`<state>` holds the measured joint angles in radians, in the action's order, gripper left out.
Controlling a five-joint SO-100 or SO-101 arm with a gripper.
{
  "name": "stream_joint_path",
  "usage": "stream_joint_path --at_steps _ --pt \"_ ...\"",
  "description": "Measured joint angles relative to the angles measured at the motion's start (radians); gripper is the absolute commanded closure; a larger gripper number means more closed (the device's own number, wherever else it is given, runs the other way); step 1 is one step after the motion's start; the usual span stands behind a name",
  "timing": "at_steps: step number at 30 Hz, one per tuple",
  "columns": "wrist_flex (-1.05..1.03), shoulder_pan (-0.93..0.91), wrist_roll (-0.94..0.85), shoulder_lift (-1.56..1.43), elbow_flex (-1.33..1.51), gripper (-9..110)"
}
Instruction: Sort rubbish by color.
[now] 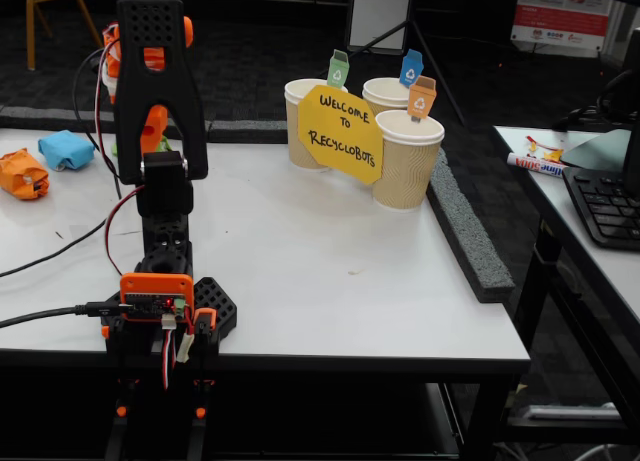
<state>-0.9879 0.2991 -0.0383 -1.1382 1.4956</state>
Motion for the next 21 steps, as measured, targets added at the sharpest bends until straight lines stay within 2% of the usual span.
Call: stream_joint_path --at_steps 15,21 --pt "-0.003 -0.038 0.0 -0.02 -0.017 101" --pt "-0.005 -0.074 0.0 -0.256 0.164 101"
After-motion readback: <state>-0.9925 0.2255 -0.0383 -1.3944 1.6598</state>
